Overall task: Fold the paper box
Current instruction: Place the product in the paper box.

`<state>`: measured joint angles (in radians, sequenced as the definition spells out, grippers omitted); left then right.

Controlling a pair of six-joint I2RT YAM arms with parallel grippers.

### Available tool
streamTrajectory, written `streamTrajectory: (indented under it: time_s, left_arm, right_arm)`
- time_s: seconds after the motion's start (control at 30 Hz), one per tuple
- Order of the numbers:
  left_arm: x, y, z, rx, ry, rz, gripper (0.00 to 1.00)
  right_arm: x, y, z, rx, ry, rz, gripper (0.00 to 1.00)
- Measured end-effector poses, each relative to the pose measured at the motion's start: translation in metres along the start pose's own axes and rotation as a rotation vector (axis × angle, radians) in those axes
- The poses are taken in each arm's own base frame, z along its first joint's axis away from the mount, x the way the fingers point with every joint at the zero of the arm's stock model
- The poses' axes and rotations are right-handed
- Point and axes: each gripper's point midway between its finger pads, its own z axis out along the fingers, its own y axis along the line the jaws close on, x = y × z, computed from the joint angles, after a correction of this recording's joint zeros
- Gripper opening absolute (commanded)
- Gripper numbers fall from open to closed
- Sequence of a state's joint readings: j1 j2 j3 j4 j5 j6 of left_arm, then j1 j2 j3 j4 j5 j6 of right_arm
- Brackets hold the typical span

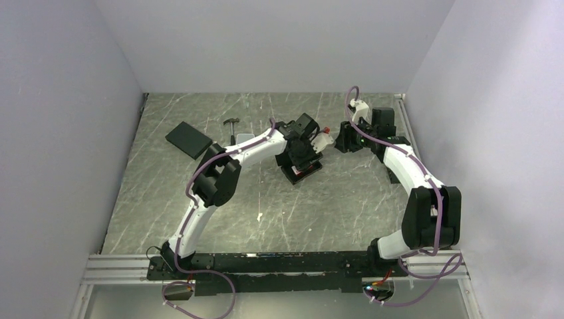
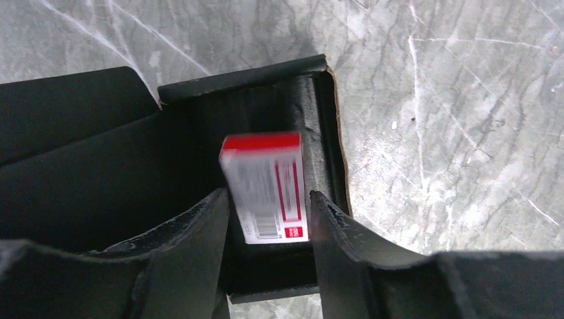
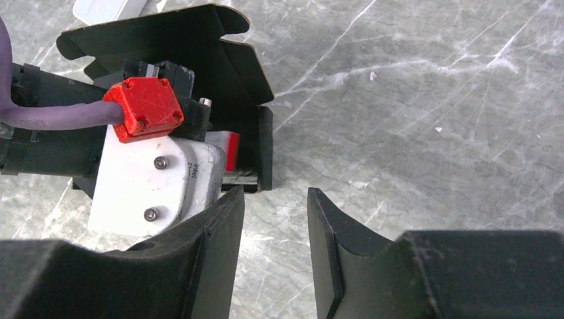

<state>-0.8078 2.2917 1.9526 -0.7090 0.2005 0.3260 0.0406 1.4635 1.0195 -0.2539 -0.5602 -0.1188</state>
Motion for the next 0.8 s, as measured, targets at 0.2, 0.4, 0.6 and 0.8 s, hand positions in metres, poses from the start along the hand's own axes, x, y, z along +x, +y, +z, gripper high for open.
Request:
streamTrajectory:
  time_s: [0.2, 0.4, 0.6, 0.8]
  left_arm:
    - [-0.004, 0.004, -0.001, -0.022, -0.014, -0.004, 0.59]
    - [-0.013, 0.008, -0.015, -0.059, -0.054, -0.032, 0.59]
    - [-0.012, 0.013, -0.099, -0.115, -0.27, -0.197, 0.84]
    - [0.015, 0.053, -0.219, -0.157, -0.679, -0.504, 0.99]
  right_arm:
    - [0.0, 0.0, 0.0, 0.0, 0.0, 0.0, 0.43]
    - [0.0, 0.001, 0.0, -0.009, -0.001, -0.003, 0.44]
    - [-0.002, 0.006, -0.001, -0.047, -0.022, -0.095, 0.68]
    - [-0.016, 0.024, 0.004, -0.202, -0.11, -0.306, 1.0]
